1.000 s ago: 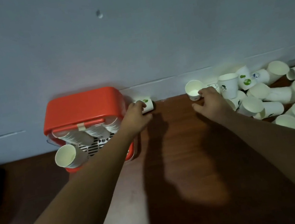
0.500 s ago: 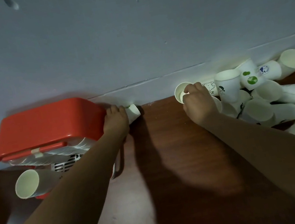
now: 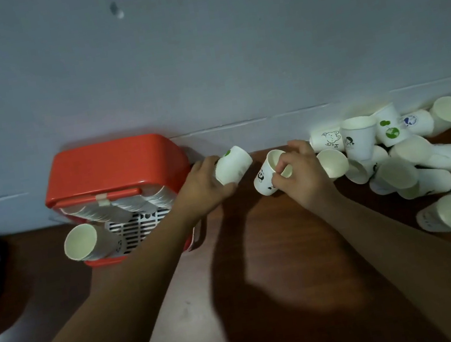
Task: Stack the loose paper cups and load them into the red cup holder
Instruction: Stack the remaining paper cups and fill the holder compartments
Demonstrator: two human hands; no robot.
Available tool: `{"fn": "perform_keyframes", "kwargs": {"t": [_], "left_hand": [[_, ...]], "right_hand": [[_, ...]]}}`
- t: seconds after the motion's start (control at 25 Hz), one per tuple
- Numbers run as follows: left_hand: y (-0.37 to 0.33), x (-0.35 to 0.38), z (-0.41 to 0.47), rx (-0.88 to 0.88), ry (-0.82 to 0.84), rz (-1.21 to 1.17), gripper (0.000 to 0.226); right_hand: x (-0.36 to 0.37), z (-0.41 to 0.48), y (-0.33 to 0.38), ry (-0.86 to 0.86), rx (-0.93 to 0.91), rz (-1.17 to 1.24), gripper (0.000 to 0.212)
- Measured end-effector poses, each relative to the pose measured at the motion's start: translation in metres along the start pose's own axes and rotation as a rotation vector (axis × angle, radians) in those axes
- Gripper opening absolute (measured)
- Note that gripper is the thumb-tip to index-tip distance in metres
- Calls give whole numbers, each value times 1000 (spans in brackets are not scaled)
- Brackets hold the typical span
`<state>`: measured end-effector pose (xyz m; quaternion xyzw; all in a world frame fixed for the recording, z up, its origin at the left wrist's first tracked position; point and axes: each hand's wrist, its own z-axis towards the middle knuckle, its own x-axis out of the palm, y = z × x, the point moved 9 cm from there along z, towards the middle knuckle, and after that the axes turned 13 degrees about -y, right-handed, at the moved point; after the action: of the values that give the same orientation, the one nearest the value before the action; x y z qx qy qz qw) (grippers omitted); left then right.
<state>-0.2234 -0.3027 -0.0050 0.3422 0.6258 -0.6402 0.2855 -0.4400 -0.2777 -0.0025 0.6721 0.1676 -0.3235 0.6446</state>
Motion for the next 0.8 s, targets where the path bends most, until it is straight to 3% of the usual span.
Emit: {"fn": "perform_keyframes", "kwargs": {"t": [0.16,0.4,0.6,0.8], "left_hand": [[11,-75,-51,-110,-121,-208,55],[76,-175,-123,-156,-206,-291,44],[147,-245,-157,-264,-404,-322,70],[206,-265,-167,-299,-458,-217,77]], "right_hand": [[9,-35,56,93,-62,-23,13],[36,-82,147,97,-193,-51,13],[82,-105,224,193,-263,-42,27],[124,-123,251,252,-220,16,66]]}}
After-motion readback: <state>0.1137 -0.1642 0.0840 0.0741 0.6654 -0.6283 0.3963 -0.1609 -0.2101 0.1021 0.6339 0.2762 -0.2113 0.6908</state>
